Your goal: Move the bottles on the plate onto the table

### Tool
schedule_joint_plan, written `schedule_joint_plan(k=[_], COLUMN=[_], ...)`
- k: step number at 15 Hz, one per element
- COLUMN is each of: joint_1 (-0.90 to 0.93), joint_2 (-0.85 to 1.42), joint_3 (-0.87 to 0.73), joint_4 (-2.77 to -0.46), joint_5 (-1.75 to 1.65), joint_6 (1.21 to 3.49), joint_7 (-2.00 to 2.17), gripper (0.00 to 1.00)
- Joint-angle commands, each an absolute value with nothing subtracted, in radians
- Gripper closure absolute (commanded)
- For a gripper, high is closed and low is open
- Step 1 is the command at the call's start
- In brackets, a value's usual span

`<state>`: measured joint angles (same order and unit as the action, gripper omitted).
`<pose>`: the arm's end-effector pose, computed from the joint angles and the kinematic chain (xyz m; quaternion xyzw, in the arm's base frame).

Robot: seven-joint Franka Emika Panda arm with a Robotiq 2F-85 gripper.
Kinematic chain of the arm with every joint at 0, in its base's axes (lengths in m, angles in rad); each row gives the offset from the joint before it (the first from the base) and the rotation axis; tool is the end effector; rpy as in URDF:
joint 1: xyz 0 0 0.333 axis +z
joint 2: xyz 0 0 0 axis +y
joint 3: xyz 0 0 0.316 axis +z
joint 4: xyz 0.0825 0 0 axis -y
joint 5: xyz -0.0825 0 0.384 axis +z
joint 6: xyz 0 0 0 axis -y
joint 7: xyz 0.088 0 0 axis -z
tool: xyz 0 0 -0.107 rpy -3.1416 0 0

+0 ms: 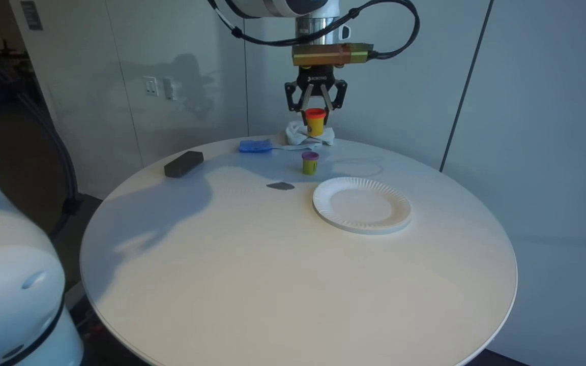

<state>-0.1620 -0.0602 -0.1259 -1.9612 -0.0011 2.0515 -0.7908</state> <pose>0.5332 -0.1593 0.5141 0.9658 0.2482 0.0660 0.0357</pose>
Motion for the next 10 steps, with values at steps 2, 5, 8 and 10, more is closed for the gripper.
schedule_joint_plan(k=[2, 5, 8, 10], joint_1=[-0.085, -0.058, -0.048, -0.05], joint_2=[-0.094, -0.054, -0.01, 0.025], joint_3=[-0.089, -0.078, -0.071, -0.07], joint_4=[-1.993, -1.992, -1.998, -1.993], joint_5=[-0.006, 0.002, 0.002, 0.012], joint_6=[1.997, 1.99, 2.008, 2.009], joint_7=[-0.845, -0.87, -0.88, -0.896], gripper=[0.77, 0.77, 0.77, 0.77])
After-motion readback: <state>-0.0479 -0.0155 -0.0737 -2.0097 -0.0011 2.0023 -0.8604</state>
